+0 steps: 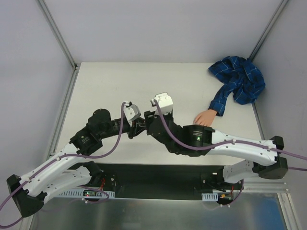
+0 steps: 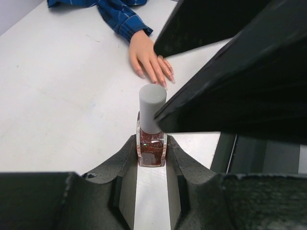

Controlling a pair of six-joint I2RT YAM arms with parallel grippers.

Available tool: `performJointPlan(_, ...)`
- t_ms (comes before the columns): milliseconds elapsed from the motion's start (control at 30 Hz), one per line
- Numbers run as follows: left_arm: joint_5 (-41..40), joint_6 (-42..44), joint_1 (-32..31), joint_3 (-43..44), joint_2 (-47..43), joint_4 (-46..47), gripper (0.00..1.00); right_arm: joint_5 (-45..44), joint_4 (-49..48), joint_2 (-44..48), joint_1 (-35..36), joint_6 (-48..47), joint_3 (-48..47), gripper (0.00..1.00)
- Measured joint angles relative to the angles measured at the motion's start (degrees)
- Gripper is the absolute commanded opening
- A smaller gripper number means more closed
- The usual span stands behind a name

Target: Paint the nails

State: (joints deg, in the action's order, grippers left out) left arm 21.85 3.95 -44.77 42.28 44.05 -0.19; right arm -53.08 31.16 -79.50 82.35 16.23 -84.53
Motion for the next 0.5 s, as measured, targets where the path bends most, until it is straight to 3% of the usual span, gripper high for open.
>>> performJointPlan(167,5.8,0.0,0.0,0.2,1.9,0.3,0.0,8.3,0.2,9.6,-0.7,-7.9,4.0,0.76)
performJointPlan(333,16.2,-0.2,0.0,0.8,3.9,1.2,0.0,24.1,-4.0,20.5,-4.7,-15.8,11.7,0.73)
performJointPlan(500,26.6,-1.4,0.0,0.9,5.1,3.4,0.0,39.5,-5.6,24.2,-7.9,-20.9,14.9,0.7)
